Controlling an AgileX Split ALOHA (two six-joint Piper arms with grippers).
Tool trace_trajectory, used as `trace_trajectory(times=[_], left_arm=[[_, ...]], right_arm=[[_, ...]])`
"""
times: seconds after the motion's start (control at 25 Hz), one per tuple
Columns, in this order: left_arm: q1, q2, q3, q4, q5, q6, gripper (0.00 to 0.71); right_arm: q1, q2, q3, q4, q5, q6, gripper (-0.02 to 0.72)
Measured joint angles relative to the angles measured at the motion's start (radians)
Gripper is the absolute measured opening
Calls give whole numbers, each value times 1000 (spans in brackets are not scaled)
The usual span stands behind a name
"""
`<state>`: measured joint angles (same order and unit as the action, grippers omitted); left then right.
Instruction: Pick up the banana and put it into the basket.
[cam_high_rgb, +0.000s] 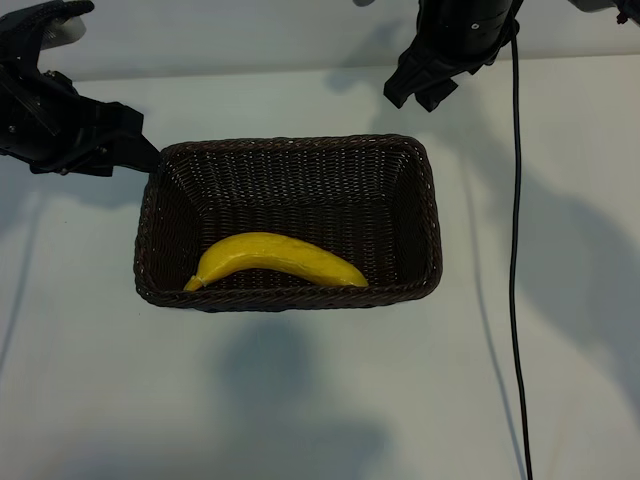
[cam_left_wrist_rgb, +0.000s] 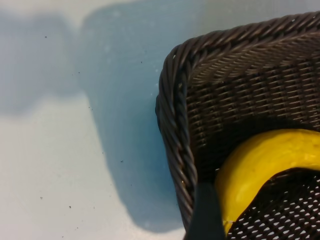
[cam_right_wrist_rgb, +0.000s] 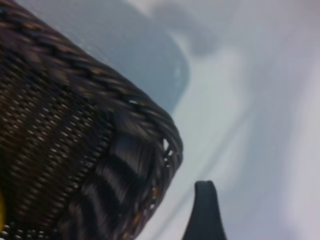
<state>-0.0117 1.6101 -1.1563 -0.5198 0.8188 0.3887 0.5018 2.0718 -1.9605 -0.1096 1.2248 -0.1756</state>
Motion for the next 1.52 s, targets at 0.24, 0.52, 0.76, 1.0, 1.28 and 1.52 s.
trace_trajectory(times=[0.24, 0.52, 0.76, 1.0, 1.28, 1.52], left_arm=[[0, 0, 0, 0, 6, 0, 574], [0, 0, 0, 0, 6, 1, 574], [0, 0, 0, 0, 6, 2, 574], [0, 0, 0, 0, 6, 2, 574], [0, 0, 0, 0, 1, 2, 574], [0, 0, 0, 0, -5, 2, 574]], right_arm=[[0, -1, 0, 25, -1, 37, 562], [0, -10, 43, 45, -4, 48, 562], [0, -12, 74, 46, -5, 61, 561], [0, -33, 129, 49, -4, 67, 561], [0, -34, 130, 49, -4, 71, 560], [0, -41, 130, 49, -4, 74, 560]])
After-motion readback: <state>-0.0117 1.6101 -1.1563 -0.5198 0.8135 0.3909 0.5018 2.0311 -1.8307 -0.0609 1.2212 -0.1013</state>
